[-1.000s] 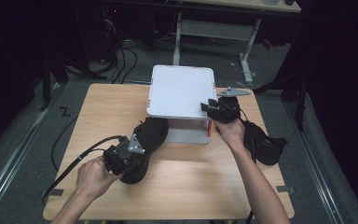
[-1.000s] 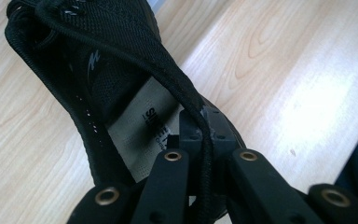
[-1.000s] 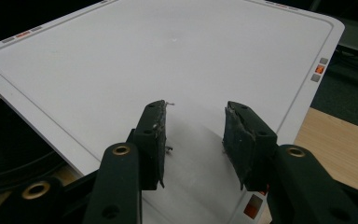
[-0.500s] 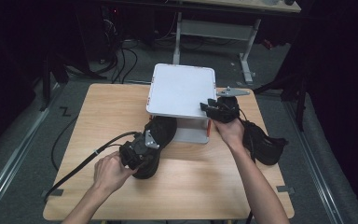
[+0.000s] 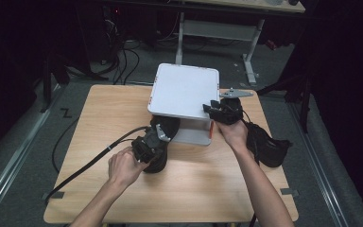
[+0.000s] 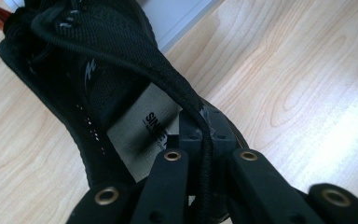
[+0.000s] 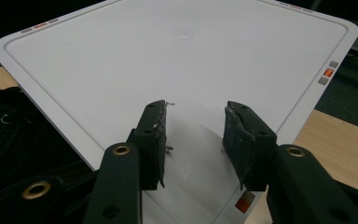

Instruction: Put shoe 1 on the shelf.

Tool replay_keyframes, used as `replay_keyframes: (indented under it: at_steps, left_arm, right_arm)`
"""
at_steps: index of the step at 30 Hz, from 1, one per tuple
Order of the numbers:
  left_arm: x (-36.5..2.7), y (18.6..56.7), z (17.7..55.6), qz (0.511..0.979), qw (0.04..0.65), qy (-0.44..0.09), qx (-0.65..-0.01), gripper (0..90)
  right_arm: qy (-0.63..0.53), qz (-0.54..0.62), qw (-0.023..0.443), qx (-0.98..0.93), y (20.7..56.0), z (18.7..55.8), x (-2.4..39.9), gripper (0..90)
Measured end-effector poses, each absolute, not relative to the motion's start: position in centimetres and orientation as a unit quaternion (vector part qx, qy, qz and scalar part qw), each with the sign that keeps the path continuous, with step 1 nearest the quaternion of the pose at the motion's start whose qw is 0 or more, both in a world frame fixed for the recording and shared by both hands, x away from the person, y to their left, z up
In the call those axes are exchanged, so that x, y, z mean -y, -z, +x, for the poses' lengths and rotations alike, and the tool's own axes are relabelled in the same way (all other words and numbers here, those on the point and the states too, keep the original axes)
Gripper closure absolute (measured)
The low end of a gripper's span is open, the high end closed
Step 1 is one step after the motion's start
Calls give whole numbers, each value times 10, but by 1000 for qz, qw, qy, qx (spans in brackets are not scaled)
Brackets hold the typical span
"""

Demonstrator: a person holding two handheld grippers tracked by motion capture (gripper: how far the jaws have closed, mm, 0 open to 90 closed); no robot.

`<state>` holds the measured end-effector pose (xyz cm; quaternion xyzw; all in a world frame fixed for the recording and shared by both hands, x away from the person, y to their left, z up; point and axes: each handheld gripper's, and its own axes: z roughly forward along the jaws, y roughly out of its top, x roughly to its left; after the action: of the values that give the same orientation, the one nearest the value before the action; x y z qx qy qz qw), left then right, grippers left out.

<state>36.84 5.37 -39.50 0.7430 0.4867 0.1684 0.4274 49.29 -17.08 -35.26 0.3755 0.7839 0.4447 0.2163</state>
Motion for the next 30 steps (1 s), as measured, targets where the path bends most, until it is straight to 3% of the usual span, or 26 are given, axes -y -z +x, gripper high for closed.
replay_keyframes:
  at_steps: [30]
  left_arm:
    - [-35, 420, 435, 724, 426, -221, -495, 868]
  right_arm:
    - [-442, 375, 212, -787, 351, 493, 172, 598]
